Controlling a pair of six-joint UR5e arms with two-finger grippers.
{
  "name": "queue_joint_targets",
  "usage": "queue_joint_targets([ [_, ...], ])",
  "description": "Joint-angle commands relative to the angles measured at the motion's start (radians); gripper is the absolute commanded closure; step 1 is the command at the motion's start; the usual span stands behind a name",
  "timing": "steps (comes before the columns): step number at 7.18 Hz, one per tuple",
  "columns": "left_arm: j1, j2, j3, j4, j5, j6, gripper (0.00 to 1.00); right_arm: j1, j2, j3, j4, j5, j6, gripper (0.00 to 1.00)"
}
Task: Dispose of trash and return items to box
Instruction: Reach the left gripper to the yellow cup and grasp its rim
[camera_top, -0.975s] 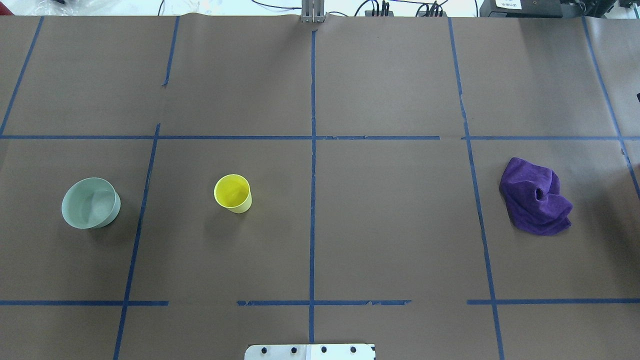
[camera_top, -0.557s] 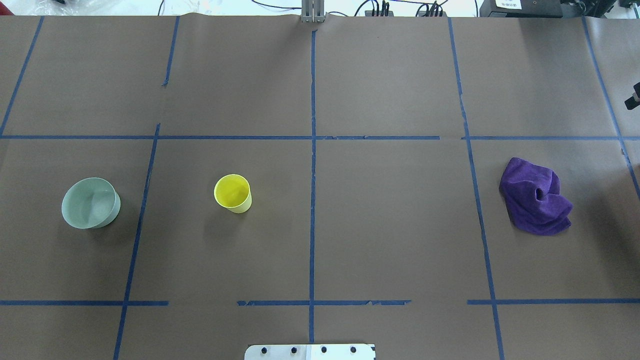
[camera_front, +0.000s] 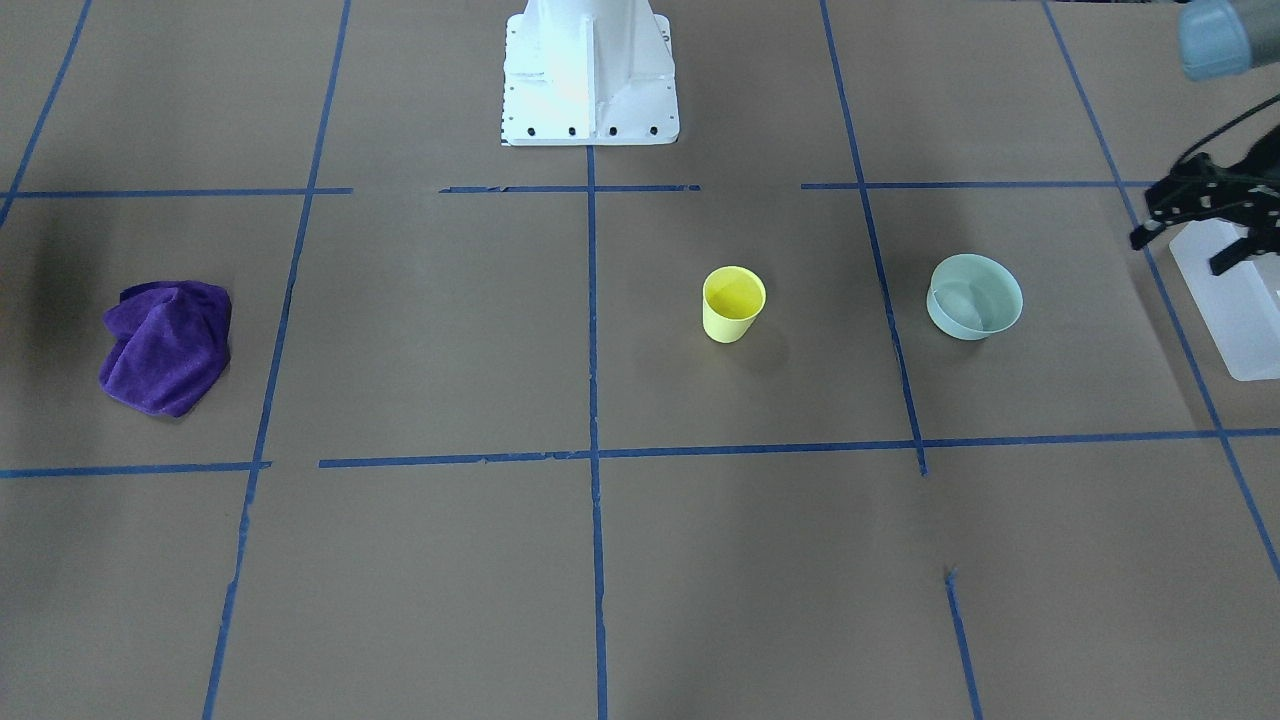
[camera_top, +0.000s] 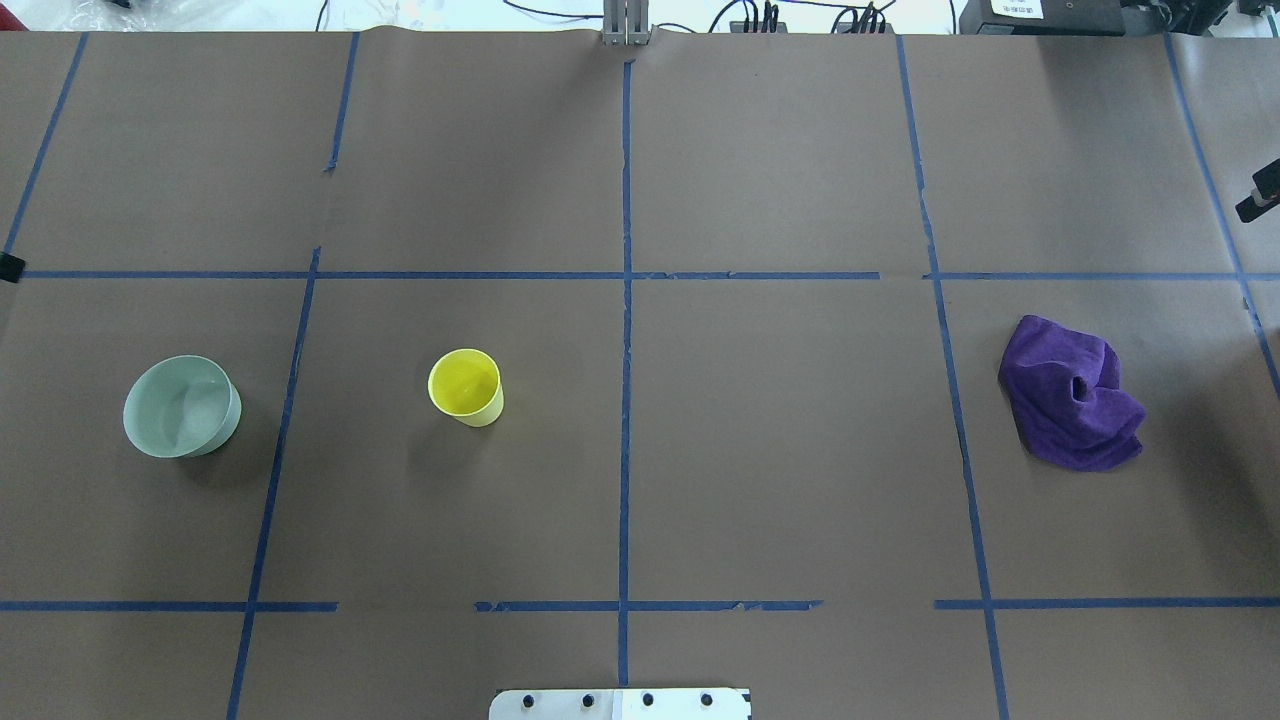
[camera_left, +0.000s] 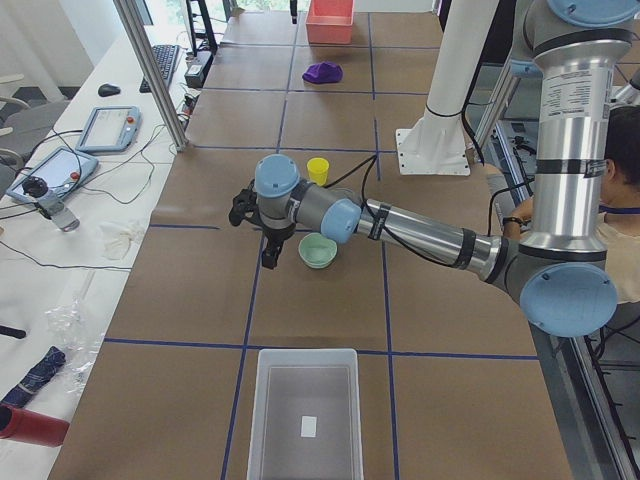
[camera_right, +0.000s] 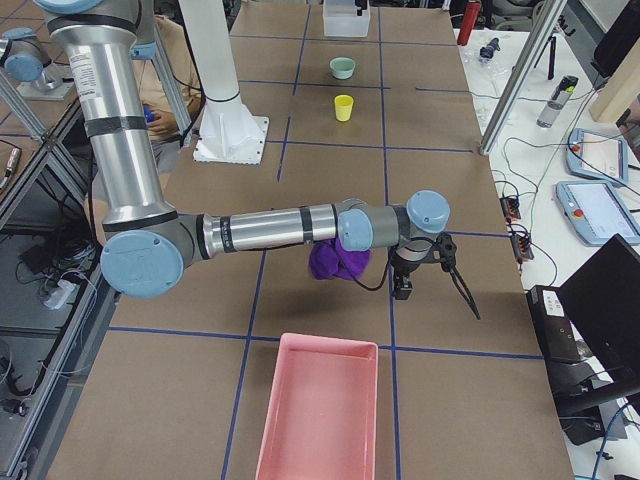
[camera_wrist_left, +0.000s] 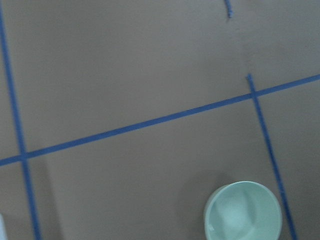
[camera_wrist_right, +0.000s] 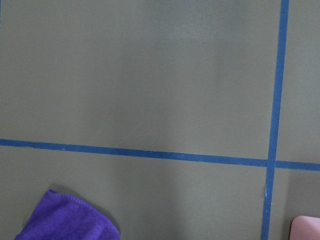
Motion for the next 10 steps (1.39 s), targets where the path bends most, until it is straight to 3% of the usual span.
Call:
queue_joint_targets([
  [1,0.276,-0.105,-0.029,-0.123,0.113,-0.468,0.00,-0.001,0.000,0.006,0.002,0.000,0.000,0.00],
  [2,0.446,-0.177,-0.024,-0.120,0.303,-0.619,0.00,-0.001,0.000,0.005,0.002,0.000,-0.001,0.00],
  [3,0.514,-0.219,-0.004,-0.117,0.416,-0.704,0.00,-0.001,0.000,0.005,0.002,-0.001,-0.003,0.00],
  [6,0.516,-0.316,0.098,-0.114,0.417,-0.713,0.00,-0.001,-0.002,0.005,0.002,0.000,-0.003,0.00],
  [10,0.591,-0.337,0.145,-0.122,0.422,-0.711,0.00,-0.001,-0.002,-0.002,0.002,-0.003,-0.006,0.00],
])
